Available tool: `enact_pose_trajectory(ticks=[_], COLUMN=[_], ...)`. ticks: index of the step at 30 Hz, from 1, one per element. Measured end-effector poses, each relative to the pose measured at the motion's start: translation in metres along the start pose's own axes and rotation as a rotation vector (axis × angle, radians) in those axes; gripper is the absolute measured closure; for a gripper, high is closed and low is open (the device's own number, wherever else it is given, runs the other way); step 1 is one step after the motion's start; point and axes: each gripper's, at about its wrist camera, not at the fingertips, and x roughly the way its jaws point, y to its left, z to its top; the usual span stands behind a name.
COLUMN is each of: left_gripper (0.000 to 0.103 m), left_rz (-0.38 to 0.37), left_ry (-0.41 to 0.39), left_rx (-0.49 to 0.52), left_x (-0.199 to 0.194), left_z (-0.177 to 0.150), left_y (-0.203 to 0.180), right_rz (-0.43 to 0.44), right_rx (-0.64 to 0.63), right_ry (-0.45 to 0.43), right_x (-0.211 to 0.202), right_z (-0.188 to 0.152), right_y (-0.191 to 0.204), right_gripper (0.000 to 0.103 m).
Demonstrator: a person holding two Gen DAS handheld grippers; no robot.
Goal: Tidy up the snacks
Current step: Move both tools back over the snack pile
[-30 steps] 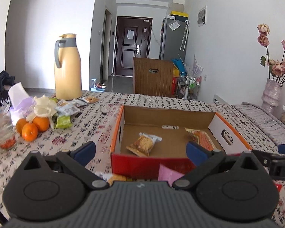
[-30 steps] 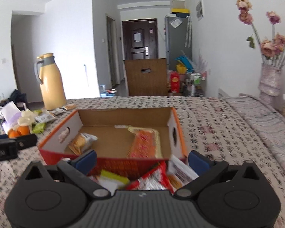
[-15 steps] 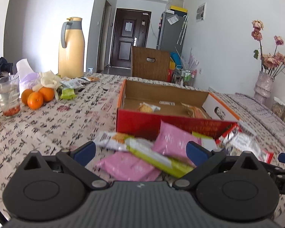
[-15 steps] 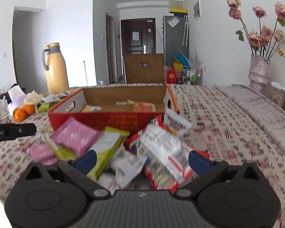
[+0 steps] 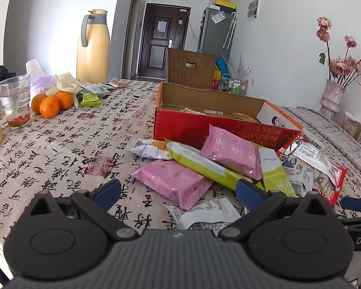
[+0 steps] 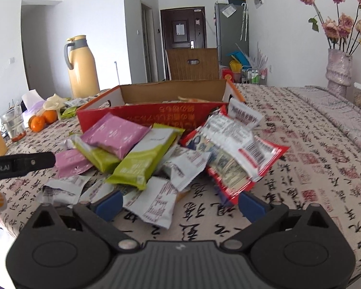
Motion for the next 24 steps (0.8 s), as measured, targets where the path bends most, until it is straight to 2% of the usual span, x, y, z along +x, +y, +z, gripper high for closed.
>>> enact_pose_trajectory(ticks=[8,17,24], left_gripper=[0.000,0.000,0.000], left_rz=[0.004,0.016,0.012], left_ry=[0.008,0.020,0.030], left_rx=[-0.008,-0.027,-0.025], left_x=[0.002,0.005,0.008], left_z=[-0.001,-0.002,-0.003], left_y=[0.003,0.009,0.008], right_rz=[-0.004,0.006,-0.029], right_rx=[-0.009,0.001,-0.062], right_ry=[0.009,0.079,0.079], right_x=[0.014,0.035,0.041], right_z=[0.008,0.006,0.001], right_y=[0.011,0.015,0.025], right_gripper=[0.007,0.022,0.021])
